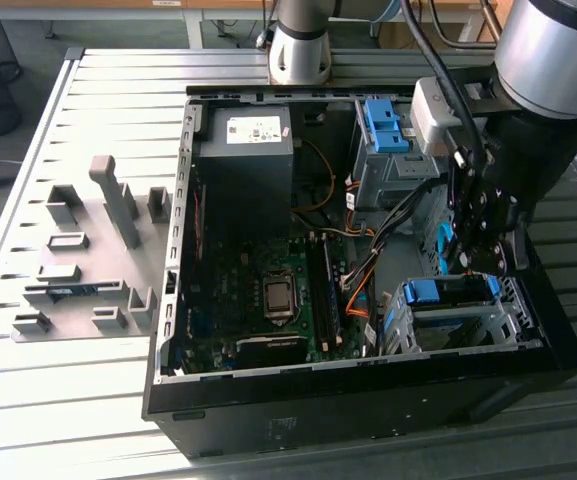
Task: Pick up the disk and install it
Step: 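Insert the second disk wire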
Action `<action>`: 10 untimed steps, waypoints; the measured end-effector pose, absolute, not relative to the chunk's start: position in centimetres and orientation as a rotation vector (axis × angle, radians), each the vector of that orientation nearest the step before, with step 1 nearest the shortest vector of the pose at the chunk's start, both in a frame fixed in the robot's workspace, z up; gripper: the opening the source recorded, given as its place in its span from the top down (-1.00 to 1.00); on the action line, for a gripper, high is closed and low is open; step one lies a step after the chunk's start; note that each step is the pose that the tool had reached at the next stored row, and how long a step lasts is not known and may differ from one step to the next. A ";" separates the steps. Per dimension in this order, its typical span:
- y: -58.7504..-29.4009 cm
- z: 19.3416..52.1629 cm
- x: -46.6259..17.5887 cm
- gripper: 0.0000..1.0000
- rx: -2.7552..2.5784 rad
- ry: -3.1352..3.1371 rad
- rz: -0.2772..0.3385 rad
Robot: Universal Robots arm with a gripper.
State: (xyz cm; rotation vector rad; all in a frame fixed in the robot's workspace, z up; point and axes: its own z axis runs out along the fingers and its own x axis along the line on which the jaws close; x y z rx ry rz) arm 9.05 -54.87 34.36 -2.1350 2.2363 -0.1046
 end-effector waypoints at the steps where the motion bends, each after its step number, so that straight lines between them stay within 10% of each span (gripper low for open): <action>1: -55.0 34.3 9.0 0.68 -2.133 2.237 -0.102; 10: -55.8 33.7 9.0 0.68 -2.137 2.219 -0.085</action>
